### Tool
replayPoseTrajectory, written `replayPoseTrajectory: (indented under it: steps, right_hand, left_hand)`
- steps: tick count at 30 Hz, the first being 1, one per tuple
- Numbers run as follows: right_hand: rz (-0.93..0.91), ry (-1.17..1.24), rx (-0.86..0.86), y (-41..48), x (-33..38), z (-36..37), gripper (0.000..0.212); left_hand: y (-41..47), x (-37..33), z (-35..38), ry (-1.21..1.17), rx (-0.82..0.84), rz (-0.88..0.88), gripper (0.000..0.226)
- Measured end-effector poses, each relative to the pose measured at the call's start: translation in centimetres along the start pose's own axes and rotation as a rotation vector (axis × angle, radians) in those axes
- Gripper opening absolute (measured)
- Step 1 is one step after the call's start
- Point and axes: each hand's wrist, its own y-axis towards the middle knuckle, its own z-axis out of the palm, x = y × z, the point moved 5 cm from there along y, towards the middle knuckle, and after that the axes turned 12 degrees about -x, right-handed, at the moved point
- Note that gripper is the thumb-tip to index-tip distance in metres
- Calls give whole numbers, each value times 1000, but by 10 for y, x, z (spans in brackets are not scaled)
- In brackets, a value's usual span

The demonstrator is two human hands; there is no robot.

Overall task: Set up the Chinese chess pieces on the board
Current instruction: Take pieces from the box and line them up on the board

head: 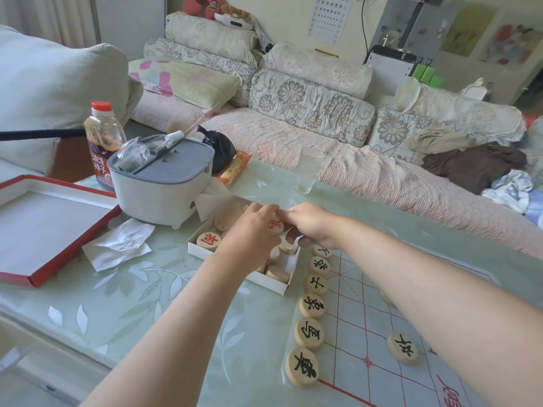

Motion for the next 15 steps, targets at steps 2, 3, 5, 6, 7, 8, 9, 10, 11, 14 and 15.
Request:
replayPoseTrajectory:
  steps: [2, 3, 5, 6, 7, 8, 9, 10, 11, 14, 15]
  right_hand:
    - [16, 35, 4, 0, -3, 1, 33]
    - [10, -8, -30, 0, -5, 0, 32]
    - [-63, -223, -153, 1, -7, -8, 22]
    - [-121, -375, -191, 2, -8, -11, 22]
    - [-174, -531, -195, 2, -11, -12, 29]
    - [-203, -655, -181, 2, -14, -12, 37]
    - [-211, -723, -162, 2, -18, -12, 45]
    - [-204, -745, -151, 3, -22, -11, 52]
    - [-190, -744, -145, 4, -25, -10, 56]
    - [-185, -748, -175, 9, -29, -4, 58]
    - [-193, -752, -191, 11, -30, -3, 57]
  left_hand:
    - [2, -1, -3, 26, -44, 8, 49]
    - [1, -1, -4, 49, -42, 12, 46]
    - [1, 4, -5, 81, -25, -22, 46]
    - [1, 7, -6, 88, -18, -55, 49]
    - [1, 11, -6, 94, -7, -80, 51]
    - [1, 13, -6, 102, 1, -90, 52]
    - [1, 15, -4, 110, 14, -95, 53]
    - [1, 16, -4, 115, 23, -94, 53]
    - [1, 17, -3, 120, 31, -94, 53]
    - [0, 17, 0, 125, 42, -90, 53]
    - [0, 16, 1, 131, 48, -87, 53]
